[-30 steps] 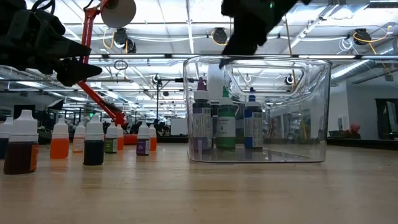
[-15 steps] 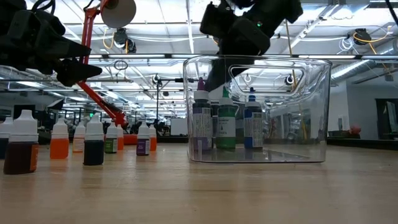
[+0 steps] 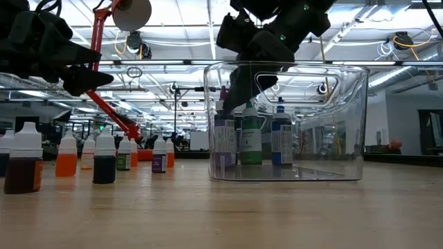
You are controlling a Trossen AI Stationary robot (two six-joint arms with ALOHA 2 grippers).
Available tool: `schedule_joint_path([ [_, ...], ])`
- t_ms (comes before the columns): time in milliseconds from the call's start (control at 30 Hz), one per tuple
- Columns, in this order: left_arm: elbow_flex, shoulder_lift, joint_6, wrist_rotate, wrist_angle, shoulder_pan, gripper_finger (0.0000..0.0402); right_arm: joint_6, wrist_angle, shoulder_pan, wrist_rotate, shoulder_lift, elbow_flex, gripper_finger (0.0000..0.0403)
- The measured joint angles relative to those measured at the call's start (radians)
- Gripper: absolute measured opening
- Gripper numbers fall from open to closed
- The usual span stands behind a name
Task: Pick & Place food coloring
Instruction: Move the purple food coloring bottle beside the blue food coloring bottle in the container
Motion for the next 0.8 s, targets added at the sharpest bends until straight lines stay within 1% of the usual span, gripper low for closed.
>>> schedule_joint_path([
  [200,0.000,0.000,0.000,0.000,0.000,0.000,0.0365,0.000,0.001,0.000,-0.001,0.000,0.000,0.0194],
  [400,0.000,0.000,0.000,0.000,0.000,0.000,0.0365,-0.005,0.002,0.001,-0.001,0.000,0.000,0.0100],
  [600,0.000,0.000,0.000,0.000,0.000,0.000,0.0365,-0.023,0.001,0.013,0.001,-0.005,0.000,0.0098],
  [800,0.000,0.000,0.000,0.000,0.000,0.000,0.0365,0.013,-0.054,0.058,0.003,-0.080,-0.001,0.0098],
])
